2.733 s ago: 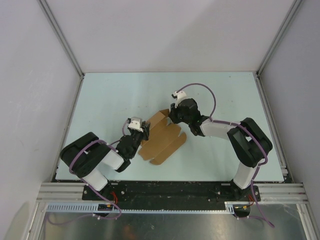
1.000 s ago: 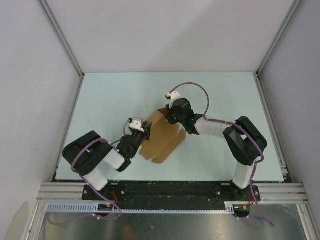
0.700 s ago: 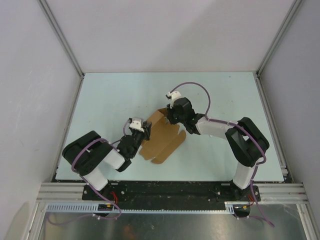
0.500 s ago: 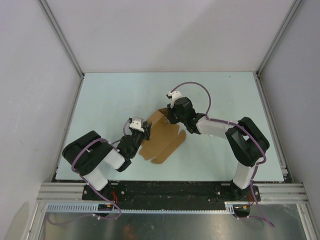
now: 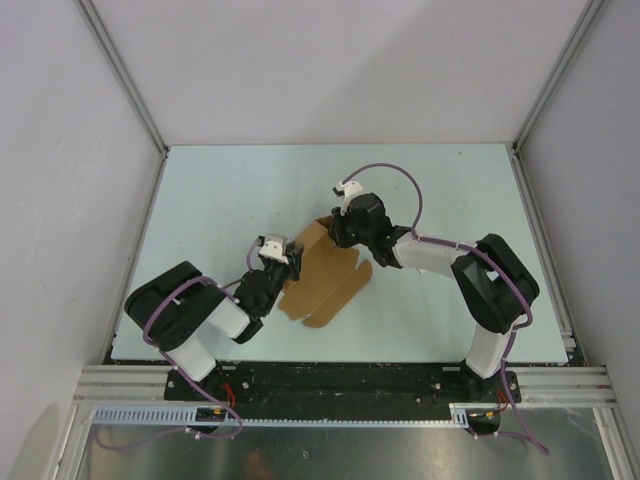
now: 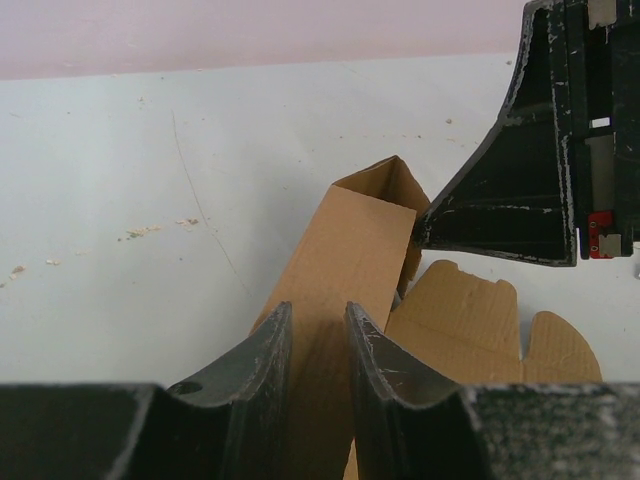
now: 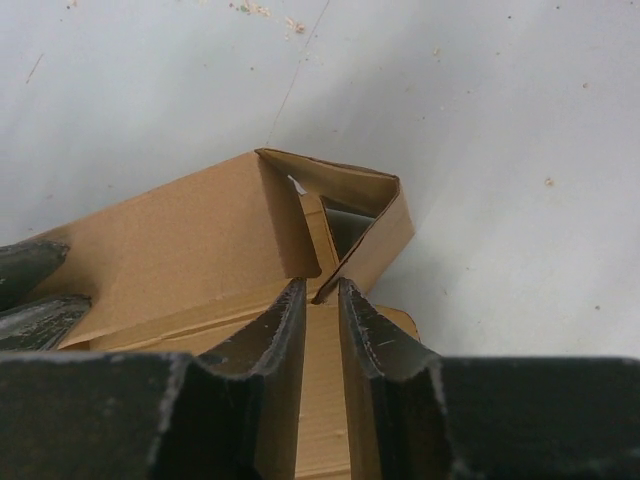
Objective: Fold the paper box
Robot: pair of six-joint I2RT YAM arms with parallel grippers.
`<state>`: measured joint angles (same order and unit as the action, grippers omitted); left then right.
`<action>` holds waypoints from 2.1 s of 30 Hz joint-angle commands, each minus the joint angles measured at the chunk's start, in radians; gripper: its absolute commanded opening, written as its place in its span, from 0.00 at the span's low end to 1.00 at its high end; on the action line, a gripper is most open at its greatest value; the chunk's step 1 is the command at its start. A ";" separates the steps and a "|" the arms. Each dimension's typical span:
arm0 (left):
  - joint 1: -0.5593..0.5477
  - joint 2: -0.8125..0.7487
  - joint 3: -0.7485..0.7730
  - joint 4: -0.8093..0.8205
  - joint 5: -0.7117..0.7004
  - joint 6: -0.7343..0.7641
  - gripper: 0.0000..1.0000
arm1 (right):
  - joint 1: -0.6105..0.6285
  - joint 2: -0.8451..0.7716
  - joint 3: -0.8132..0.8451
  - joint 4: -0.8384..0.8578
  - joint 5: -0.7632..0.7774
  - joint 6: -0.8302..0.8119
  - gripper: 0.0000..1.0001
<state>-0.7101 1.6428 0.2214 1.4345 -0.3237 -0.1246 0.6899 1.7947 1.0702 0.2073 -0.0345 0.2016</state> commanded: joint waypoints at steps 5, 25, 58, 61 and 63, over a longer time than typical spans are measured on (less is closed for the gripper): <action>-0.005 0.029 -0.001 -0.101 0.040 -0.035 0.33 | 0.002 -0.012 0.036 -0.008 0.065 -0.036 0.29; -0.005 0.031 -0.004 -0.102 0.020 -0.026 0.33 | -0.024 -0.182 -0.124 0.052 -0.030 0.004 0.44; -0.005 0.045 0.001 -0.100 0.011 -0.021 0.33 | -0.110 0.081 -0.230 0.327 -0.136 0.151 0.01; -0.005 0.048 0.003 -0.100 0.011 -0.021 0.33 | -0.109 0.084 -0.230 0.316 -0.110 0.142 0.01; -0.005 0.048 0.004 -0.100 0.012 -0.021 0.33 | -0.105 0.088 -0.230 0.311 -0.096 0.136 0.02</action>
<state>-0.7101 1.6512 0.2268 1.4364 -0.3126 -0.1230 0.5819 1.8687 0.8314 0.4946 -0.1799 0.3477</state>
